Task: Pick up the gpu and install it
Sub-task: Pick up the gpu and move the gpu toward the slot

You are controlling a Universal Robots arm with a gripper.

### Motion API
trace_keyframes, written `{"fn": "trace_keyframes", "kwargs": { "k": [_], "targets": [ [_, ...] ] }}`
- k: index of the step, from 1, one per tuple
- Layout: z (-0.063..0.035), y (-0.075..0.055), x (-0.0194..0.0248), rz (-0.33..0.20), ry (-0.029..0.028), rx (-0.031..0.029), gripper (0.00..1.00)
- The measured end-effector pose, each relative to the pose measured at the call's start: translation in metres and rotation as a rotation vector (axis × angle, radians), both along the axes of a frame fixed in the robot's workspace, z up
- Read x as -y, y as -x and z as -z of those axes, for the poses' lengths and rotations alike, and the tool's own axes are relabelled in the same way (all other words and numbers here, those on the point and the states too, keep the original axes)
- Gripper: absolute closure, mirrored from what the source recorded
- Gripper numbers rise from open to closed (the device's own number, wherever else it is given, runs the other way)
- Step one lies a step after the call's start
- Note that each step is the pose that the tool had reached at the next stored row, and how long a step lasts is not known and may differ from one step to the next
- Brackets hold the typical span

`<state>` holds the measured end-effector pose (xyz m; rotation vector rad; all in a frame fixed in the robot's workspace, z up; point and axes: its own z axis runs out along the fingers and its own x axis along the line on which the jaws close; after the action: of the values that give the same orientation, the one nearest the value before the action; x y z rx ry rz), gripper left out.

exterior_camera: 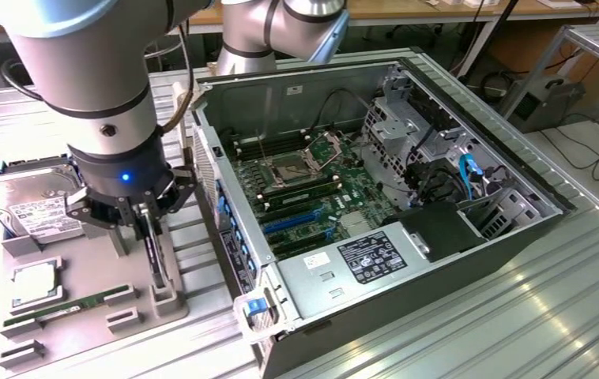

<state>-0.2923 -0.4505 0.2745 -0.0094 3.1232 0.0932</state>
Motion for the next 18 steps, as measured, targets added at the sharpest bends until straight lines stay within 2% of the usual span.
{"fn": "trace_keyframes", "kwargs": {
  "k": [4, 10, 11, 15, 18],
  "targets": [
    [-0.0137, -0.002, 0.0006, -0.002, -0.0028, -0.002, 0.74],
    [-0.0513, -0.007, 0.0033, -0.003, -0.0086, -0.0044, 0.74],
    [-0.0631, -0.009, 0.0048, -0.003, -0.0091, -0.0044, 0.74],
    [-0.0826, -0.012, 0.0077, -0.003, -0.0099, -0.0044, 0.74],
    [-0.1029, -0.017, 0.0114, -0.003, -0.0112, -0.0043, 0.74]
  ]
}}
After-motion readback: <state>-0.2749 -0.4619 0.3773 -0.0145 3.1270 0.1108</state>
